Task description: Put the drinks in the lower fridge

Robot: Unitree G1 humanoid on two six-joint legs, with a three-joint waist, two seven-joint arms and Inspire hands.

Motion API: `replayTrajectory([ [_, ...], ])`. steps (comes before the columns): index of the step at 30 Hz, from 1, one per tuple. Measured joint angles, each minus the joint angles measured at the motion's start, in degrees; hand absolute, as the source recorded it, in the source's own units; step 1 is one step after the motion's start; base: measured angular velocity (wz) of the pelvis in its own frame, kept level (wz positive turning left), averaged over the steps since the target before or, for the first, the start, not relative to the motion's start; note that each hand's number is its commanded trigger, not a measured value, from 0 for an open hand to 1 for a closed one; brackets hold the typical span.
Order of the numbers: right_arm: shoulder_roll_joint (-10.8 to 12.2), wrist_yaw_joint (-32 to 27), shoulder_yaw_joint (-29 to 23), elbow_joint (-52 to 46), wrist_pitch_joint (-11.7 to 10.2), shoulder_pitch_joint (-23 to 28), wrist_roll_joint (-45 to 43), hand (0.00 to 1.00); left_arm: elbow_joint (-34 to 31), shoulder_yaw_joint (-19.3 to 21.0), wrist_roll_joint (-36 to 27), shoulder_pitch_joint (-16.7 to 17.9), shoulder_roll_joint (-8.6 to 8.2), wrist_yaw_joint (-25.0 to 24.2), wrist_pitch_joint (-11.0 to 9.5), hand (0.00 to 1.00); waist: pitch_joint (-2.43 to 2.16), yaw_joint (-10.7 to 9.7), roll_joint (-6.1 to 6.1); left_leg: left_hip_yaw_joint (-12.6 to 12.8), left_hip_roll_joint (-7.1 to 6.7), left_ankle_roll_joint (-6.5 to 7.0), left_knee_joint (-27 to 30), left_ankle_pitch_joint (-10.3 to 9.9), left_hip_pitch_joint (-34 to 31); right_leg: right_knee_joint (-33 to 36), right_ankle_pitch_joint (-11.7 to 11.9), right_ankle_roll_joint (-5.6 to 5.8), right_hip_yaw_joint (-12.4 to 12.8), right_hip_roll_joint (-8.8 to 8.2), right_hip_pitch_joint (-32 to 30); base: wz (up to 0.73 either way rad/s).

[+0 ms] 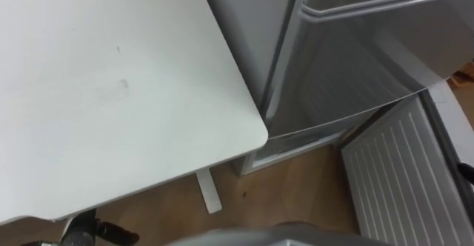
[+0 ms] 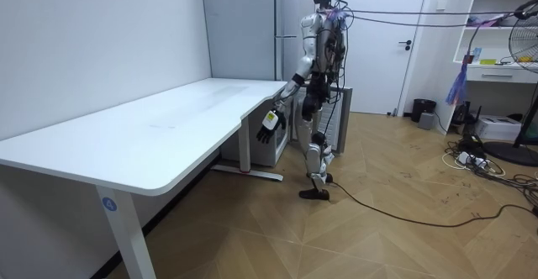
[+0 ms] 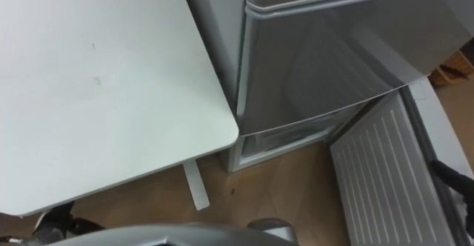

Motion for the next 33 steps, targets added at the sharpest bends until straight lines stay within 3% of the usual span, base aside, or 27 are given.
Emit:
replayTrajectory([
  [7,0.9,4.5,2.1,0.7,-1.4,2.2,3.0,0.00,0.1,-3.2,2.4,-0.5,0.69,-1.7,0.0,0.00,-0.07,0.2,-0.41,0.5,0.28,-0.28,0.0,-0.2,0.2,0.0,0.1,-0.18,0.0,0.29,0.0,-0.05],
  [15,1.3,9.2,3.2,0.9,-1.4,3.7,4.5,0.00,2.0,-5.0,3.8,-1.2,2.01,-2.7,0.0,0.00,-0.04,0.2,-0.46,1.4,0.75,-0.63,0.0,-0.4,1.0,0.1,0.4,-0.49,0.1,0.73,0.1,-0.07],
  [25,1.9,14.3,6.5,0.7,-1.5,5.7,8.2,0.00,2.2,-6.1,4.4,-1.9,1.92,-3.2,0.3,0.00,0.00,0.6,-0.45,2.3,1.25,-0.95,0.3,-0.6,1.1,0.0,0.6,-0.86,0.0,1.17,0.0,-0.06],
  [31,3.3,15.8,9.1,-1.2,-1.5,7.1,13.6,0.00,2.2,-7.1,4.3,-2.3,1.91,-3.2,0.3,0.00,0.08,1.5,0.01,3.3,1.36,-0.94,0.0,-0.6,0.8,0.1,1.1,-0.89,0.1,1.29,-0.8,-0.11],
  [33,4.8,16.0,10.0,-3.2,-1.7,8.1,14.1,0.00,2.7,-8.0,4.0,-2.3,1.91,-3.0,0.2,0.00,0.08,1.7,0.03,3.2,1.38,-0.94,0.0,-0.6,0.8,0.1,1.1,-0.90,0.1,1.37,-0.7,-0.02],
])
